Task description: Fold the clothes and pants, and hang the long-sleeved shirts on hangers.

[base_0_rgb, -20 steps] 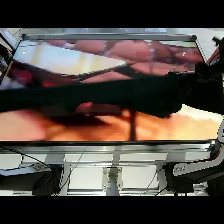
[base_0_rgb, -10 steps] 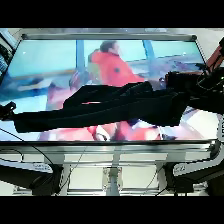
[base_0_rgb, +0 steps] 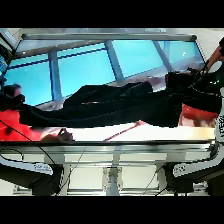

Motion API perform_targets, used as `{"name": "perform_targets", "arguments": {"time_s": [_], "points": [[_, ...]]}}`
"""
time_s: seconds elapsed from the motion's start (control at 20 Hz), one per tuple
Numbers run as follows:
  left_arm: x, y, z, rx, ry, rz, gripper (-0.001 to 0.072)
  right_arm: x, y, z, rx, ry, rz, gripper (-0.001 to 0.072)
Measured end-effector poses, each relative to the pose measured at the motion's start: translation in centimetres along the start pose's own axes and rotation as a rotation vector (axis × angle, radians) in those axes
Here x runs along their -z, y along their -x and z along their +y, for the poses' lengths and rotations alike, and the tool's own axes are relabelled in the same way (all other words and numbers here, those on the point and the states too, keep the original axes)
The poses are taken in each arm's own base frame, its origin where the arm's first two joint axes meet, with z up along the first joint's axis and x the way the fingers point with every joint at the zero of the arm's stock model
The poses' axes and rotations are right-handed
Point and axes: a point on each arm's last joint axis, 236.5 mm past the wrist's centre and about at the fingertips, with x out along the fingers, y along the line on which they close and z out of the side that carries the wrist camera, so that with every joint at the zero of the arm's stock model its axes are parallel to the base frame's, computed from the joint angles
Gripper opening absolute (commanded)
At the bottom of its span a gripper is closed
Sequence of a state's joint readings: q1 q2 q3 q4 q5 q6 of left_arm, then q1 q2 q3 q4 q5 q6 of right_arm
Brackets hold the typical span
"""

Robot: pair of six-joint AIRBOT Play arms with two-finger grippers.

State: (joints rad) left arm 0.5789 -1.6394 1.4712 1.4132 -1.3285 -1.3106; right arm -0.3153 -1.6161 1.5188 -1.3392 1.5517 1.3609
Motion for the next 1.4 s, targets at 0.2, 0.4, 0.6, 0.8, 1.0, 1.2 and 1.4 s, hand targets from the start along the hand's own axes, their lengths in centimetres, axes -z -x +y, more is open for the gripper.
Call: {"name": "perform_targets", "arguments": {"time_s": [0.2, 0.4, 0.6, 0.8, 1.0, 1.2, 1.4], "points": [[-2.4, -0.4, 0.0, -0.1, -0.032, -0.077, 0.0034, -2.8, -0.5, 1.1, 0.032, 0.001, -0.104, 0.003], [-3.4, 0.4, 0.4, -0.165, -0.085, -0.12, 0.0026, -4.3, -0.8, 2.2, 0.061, 0.019, -0.158, 0.0031], [-1.6, 1.1, 2.2, -0.221, -0.113, -0.051, 0.0025, -2.9, -1.2, 2.7, 0.083, 0.064, -0.091, 0.0031], [4.3, 1.9, 7.7, -0.294, -0.026, 0.137, 0.0026, 0.9, -0.3, 1.9, 0.139, 0.082, 0.048, 0.003], [9.2, 2.1, 10.8, -0.265, 0.098, 0.214, 0.0026, 3.4, 1.4, 1.4, 0.171, 0.044, 0.108, 0.003], [10.5, 2.1, 10.4, -0.189, 0.157, 0.194, 0.0026, 7.9, 0.6, 0.9, 0.178, -0.011, 0.275, 0.0031], [9.8, 2.4, 8.5, -0.138, 0.139, 0.158, 0.0052, 12.9, -1.7, 0.4, 0.173, -0.051, 0.427, 0.0065]]}}
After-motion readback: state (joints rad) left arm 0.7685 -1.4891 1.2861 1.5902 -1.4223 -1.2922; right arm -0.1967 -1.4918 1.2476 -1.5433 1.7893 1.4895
